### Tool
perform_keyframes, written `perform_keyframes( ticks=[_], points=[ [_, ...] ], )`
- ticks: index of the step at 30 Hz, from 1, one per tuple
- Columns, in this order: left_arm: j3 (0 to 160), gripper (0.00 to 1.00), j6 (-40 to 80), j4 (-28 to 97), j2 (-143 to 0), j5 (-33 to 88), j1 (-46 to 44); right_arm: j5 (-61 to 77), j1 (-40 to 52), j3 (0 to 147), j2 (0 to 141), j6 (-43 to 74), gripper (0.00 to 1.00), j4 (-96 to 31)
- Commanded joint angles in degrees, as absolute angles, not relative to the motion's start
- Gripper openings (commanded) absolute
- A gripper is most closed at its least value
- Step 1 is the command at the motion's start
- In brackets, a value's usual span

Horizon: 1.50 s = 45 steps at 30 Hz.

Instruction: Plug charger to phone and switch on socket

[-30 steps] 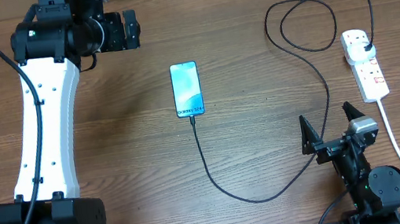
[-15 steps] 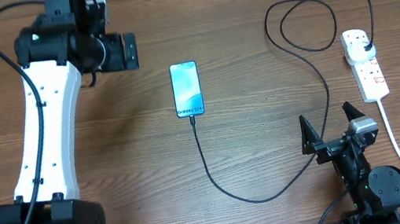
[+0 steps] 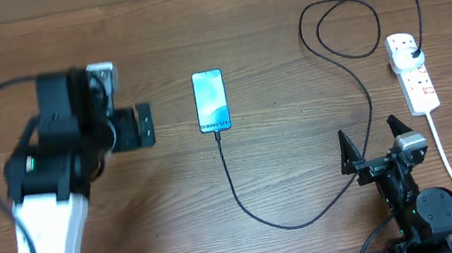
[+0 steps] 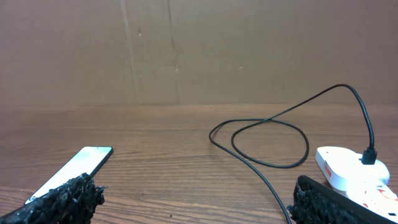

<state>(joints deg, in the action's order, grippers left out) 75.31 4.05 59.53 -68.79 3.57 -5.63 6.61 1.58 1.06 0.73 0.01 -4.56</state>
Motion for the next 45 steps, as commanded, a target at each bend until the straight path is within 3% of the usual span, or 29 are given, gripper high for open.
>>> perform_keyframes(
  ticks=[1, 13, 25, 45],
  points=[
    [68.53, 1.00, 3.33, 57.71, -61.71, 2.55, -6.02, 6.24, 1.87, 0.45, 0.16, 0.14, 1.00, -4.38],
    [57.52, 1.00, 3.36, 56.88, -36.86, 4.10, -6.02, 6.26, 1.87, 0.45, 0.16, 0.14, 1.00, -4.38],
    [55.51, 1.00, 1.23, 55.94, -30.41, 6.96, -6.00, 6.26, 1.87, 0.45, 0.16, 0.14, 1.00, -4.38],
    [30.59, 1.00, 1.28, 33.69, -7.07, 7.49, -4.12, 6.26, 1.87, 0.45, 0.16, 0.14, 1.00, -4.38]
  ],
)
